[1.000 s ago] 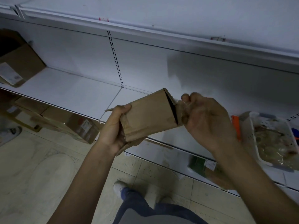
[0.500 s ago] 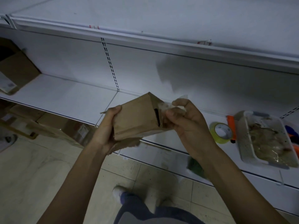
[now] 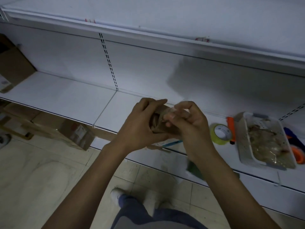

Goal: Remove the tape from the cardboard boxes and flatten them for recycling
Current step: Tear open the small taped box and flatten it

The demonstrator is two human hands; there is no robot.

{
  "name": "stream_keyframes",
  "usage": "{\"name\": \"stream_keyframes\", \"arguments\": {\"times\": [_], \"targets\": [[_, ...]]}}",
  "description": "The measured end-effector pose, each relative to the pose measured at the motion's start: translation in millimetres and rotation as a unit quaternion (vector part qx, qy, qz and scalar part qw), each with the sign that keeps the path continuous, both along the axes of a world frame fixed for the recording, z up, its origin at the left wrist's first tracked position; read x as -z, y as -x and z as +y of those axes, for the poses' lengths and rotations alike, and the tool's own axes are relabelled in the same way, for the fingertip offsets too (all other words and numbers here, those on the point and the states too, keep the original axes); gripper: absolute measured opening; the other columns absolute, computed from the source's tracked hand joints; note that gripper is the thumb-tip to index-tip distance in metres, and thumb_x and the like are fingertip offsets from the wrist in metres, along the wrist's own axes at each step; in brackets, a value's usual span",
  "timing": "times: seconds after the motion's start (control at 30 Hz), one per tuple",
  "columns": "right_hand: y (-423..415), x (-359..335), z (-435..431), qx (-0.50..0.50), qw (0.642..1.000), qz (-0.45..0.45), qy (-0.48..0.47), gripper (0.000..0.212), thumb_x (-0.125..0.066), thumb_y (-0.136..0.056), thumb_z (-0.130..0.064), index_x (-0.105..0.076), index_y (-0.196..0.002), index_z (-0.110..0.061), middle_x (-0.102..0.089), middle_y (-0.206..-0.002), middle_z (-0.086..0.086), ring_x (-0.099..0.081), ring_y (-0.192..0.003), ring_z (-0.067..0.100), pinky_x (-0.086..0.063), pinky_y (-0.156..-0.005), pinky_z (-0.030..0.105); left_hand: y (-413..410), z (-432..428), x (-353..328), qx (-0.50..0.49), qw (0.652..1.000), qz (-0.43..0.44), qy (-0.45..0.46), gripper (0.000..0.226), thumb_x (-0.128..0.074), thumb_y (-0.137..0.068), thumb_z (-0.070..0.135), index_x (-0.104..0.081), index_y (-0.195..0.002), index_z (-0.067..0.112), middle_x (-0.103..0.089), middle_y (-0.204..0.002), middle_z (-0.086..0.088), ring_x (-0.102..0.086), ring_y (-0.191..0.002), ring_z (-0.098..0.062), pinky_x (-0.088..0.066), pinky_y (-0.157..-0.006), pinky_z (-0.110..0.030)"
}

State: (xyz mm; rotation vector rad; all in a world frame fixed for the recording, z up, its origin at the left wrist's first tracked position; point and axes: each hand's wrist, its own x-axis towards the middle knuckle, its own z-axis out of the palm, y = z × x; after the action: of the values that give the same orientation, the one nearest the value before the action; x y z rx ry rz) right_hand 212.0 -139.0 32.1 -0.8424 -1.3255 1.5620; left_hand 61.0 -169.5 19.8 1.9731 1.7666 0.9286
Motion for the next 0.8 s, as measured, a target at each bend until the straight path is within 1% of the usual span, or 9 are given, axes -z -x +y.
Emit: {"name": "stream_keyframes", "arguments": {"times": [0.1, 0.13, 0.2, 0.3, 0.43, 0.5, 0.6, 0.7, 0.8], "targets": [[-22.2, -3.7, 19.1, 0.035, 0.971, 0.163, 0.169, 0.016, -0.066, -0.077, -0.004, -0.064, -0.081, -0.020, -0.067, -0.068, -0.002, -0.065, -0.063, 0.009, -0.055, -0.065, 0.025, 6.2, -4.4, -0.1, 0.019, 0.997, -0.051, -0.064, 0.074, -0.076, -0.061, 0.052, -0.052, -0.126, 0.024, -0.049, -0.120, -0.001, -0.047, -0.110, -0.004, -0.044, -0.090, -0.017], [-33.4, -1.9, 29.2, 0.071, 0.946, 0.230, 0.218, 0.013, -0.064, -0.077, -0.006, -0.062, -0.082, -0.018, -0.066, -0.067, -0.002, -0.064, -0.061, 0.008, -0.055, -0.066, 0.026, 10.7, -7.3, 0.8, 0.005, 0.993, -0.078, -0.083, 0.069, -0.074, -0.062, 0.050, -0.052, -0.122, 0.025, -0.050, -0.119, -0.001, -0.047, -0.109, 0.000, -0.041, -0.089, -0.013], [-57.7, 1.8, 47.5, 0.169, 0.920, 0.251, 0.250, 0.010, -0.059, -0.087, -0.009, -0.060, -0.085, -0.018, -0.064, -0.065, -0.006, -0.062, -0.059, 0.006, -0.052, -0.070, 0.025, 20.9, -11.9, 2.1, -0.034, 0.986, -0.119, -0.111, 0.065, -0.073, -0.063, 0.046, -0.050, -0.119, 0.024, -0.052, -0.117, 0.002, -0.048, -0.110, 0.001, -0.043, -0.089, -0.017], [-77.9, 13.1, 57.2, 0.217, 0.933, 0.148, 0.247, 0.015, -0.050, -0.097, -0.026, -0.062, -0.099, -0.017, -0.071, -0.081, -0.005, -0.068, -0.077, 0.008, -0.049, -0.079, 0.026, 24.1, -15.9, 3.3, -0.047, 0.983, -0.120, -0.133, 0.065, -0.073, -0.064, 0.043, -0.050, -0.119, 0.018, -0.052, -0.118, 0.002, -0.048, -0.112, -0.001, -0.045, -0.091, -0.023], [-58.6, 24.1, 42.1, 0.141, 0.976, -0.121, 0.113, 0.067, -0.051, -0.083, -0.063, -0.038, -0.139, -0.029, -0.047, -0.137, -0.013, -0.049, -0.120, 0.007, -0.041, -0.097, 0.026, -1.4, -12.4, 4.8, -0.033, 0.986, -0.038, -0.158, 0.070, -0.076, -0.063, 0.045, -0.055, -0.118, 0.007, -0.050, -0.119, -0.017, -0.047, -0.111, -0.007, -0.040, -0.093, -0.014], [-48.0, 26.8, 31.9, 0.084, 0.966, -0.244, 0.023, 0.084, -0.061, -0.065, -0.069, -0.037, -0.139, -0.035, -0.040, -0.128, -0.025, -0.041, -0.119, -0.001, -0.035, -0.095, 0.015, -12.5, -9.2, 5.6, -0.023, 0.985, -0.013, -0.168, 0.071, -0.075, -0.063, 0.048, -0.059, -0.112, 0.000, -0.049, -0.118, -0.019, -0.049, -0.112, -0.019, -0.042, -0.093, -0.019], [-53.7, 26.0, 32.7, 0.118, 0.957, -0.261, -0.042, 0.013, -0.062, -0.083, -0.048, -0.062, -0.091, -0.037, -0.061, -0.093, -0.027, -0.060, -0.093, -0.005, -0.041, -0.072, 0.001, -19.6, -3.9, 6.0, -0.012, 0.981, 0.004, -0.193, 0.069, -0.076, -0.062, 0.049, -0.057, -0.109, 0.003, -0.049, -0.117, -0.020, -0.049, -0.113, -0.027, -0.042, -0.094, -0.025], [-66.7, 30.0, 30.1, 0.172, 0.930, -0.300, -0.124, 0.031, -0.053, -0.094, -0.037, -0.066, -0.071, -0.019, -0.063, -0.067, -0.011, -0.058, -0.064, 0.004, -0.042, -0.057, 0.016, -21.6, -2.8, 10.1, 0.010, 0.987, -0.027, -0.161, 0.069, -0.075, -0.061, 0.051, -0.048, -0.112, 0.012, -0.042, -0.123, -0.013, -0.043, -0.117, -0.018, -0.037, -0.098, -0.019], [-70.9, 31.1, 23.8, 0.209, 0.853, -0.427, -0.215, 0.037, -0.047, -0.098, -0.029, -0.062, -0.069, -0.011, -0.059, -0.060, 0.000, -0.048, -0.052, 0.010, -0.032, -0.053, 0.027, -23.5, -0.1, 19.9, -0.032, 0.994, 0.076, -0.068, 0.078, -0.077, -0.061, 0.054, -0.054, -0.117, 0.004, -0.037, -0.142, -0.017, -0.039, -0.128, -0.031, -0.040, -0.102, -0.049]]}}
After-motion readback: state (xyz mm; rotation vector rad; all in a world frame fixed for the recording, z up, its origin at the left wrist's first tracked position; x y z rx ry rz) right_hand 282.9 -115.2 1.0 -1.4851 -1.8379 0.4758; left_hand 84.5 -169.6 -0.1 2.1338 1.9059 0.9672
